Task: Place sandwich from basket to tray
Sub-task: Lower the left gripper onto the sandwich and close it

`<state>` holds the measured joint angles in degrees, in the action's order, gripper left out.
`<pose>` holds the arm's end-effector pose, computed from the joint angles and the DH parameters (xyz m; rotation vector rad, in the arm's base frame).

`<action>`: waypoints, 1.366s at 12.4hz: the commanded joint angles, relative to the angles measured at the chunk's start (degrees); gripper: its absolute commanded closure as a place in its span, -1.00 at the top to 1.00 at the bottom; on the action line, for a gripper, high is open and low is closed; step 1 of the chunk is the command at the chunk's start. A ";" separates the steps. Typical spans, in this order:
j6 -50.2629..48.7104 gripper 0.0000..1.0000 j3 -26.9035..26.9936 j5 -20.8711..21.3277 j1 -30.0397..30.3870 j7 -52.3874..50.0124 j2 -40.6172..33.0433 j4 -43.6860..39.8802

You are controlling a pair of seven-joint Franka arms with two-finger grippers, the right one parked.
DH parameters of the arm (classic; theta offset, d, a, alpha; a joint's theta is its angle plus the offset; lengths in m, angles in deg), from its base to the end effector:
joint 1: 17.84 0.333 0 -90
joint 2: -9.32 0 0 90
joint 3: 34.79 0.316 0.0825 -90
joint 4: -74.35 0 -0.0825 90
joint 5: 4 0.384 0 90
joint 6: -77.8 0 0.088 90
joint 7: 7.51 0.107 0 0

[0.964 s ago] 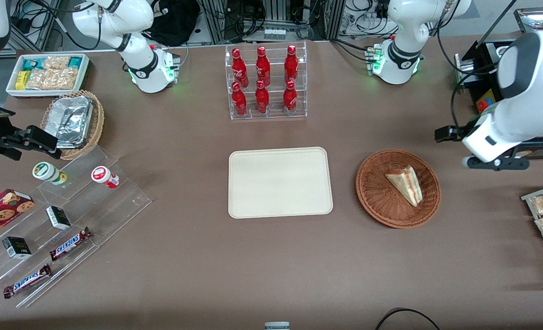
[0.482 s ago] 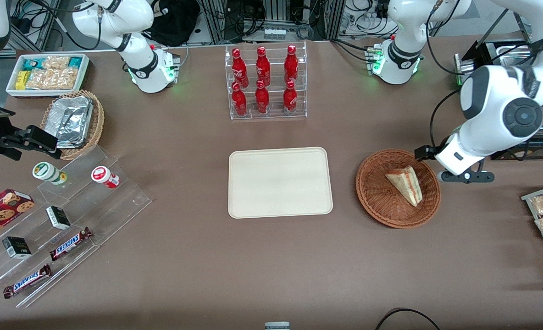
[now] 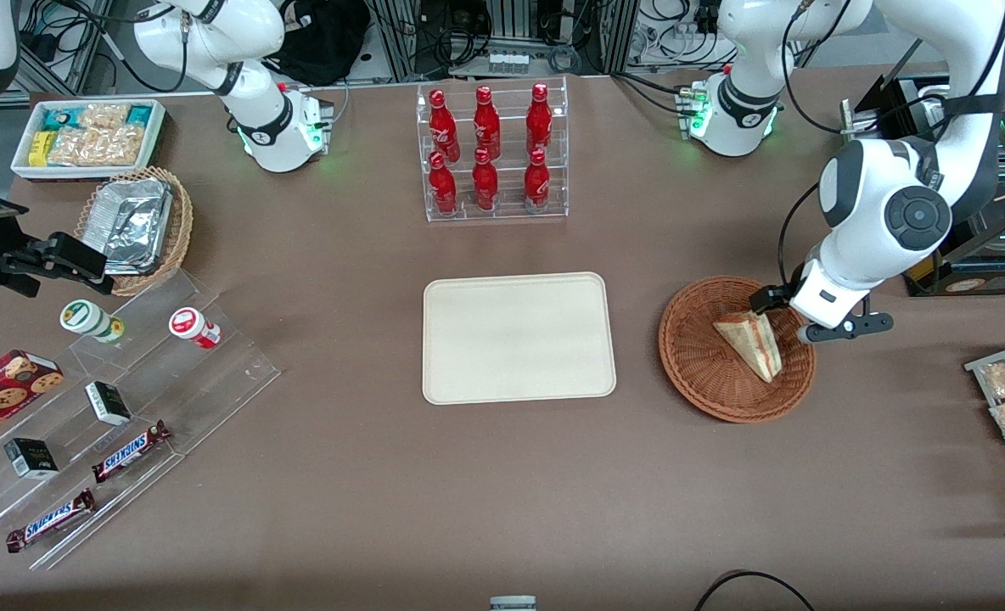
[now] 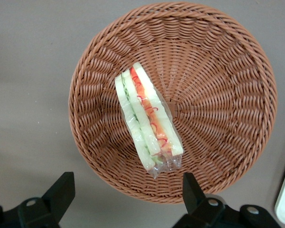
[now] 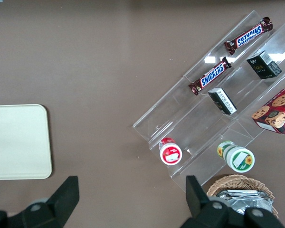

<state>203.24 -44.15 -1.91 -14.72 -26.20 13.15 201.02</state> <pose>0.5243 -0.0557 0.3423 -3.0880 -0.3016 0.1263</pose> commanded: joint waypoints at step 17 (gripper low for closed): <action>12.90 1.00 0.05 -0.33 -2.69 -38.08 8.82 2.18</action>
<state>214.46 -44.24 -2.04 -17.09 -62.58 20.91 203.16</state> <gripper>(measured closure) 0.000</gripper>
